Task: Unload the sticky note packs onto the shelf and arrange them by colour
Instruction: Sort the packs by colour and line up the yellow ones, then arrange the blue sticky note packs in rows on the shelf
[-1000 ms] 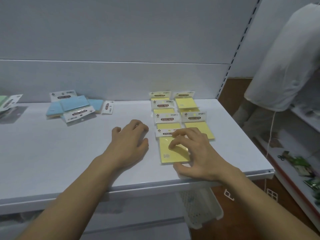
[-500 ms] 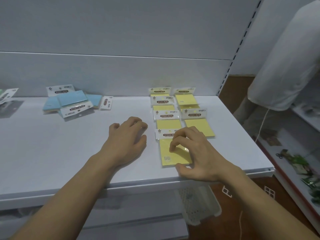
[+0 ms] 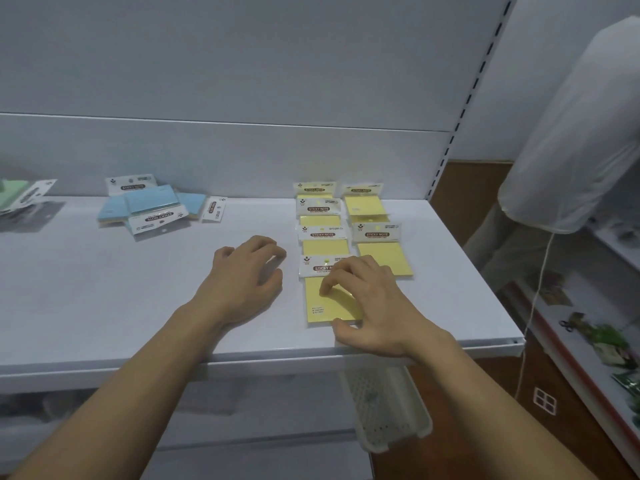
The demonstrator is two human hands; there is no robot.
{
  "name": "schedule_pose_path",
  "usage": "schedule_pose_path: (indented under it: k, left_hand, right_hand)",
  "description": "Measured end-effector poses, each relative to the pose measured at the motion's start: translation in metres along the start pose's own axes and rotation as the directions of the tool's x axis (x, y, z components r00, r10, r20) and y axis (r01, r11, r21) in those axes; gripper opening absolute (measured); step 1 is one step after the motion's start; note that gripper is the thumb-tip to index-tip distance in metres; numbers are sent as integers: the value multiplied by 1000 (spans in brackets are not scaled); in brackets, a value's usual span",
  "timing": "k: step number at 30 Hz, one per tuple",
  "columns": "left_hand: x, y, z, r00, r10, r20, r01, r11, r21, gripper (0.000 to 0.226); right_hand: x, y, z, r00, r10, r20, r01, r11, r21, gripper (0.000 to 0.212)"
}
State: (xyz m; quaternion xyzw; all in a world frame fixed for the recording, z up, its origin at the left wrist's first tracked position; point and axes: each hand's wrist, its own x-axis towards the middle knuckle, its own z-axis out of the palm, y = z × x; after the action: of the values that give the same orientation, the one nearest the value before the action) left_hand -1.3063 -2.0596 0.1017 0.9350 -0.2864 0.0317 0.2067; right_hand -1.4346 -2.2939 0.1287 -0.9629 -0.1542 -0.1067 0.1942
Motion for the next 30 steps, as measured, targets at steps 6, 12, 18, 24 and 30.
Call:
schedule_pose_path:
  k: [6, 12, 18, 24, 30]
  left_hand:
    - [-7, 2, -3, 999, -11, -38, 11, 1000, 10, 31]
    - [-10, 4, -8, 999, 24, -34, -24, 1000, 13, 32]
    - [-16, -39, -48, 994, 111, -4, -109, 988, 107, 43]
    - [-25, -141, -125, 995, 101, -24, -94, 975, 202, 45]
    - [-29, -232, -165, 999, 45, -22, -41, 986, 163, 46]
  right_hand:
    - [-2, 2, -1, 1000, 12, 0, -12, 1000, 13, 39]
    - [1, -1, -7, 991, 127, -49, -116, 977, 182, 35]
    - [42, -7, -12, 972, 232, -44, -230, 973, 33, 29]
    - [131, -57, 17, 968, 250, 37, -245, 965, -92, 37]
    - [212, -112, 60, 959, 274, 78, -271, 962, -41, 44]
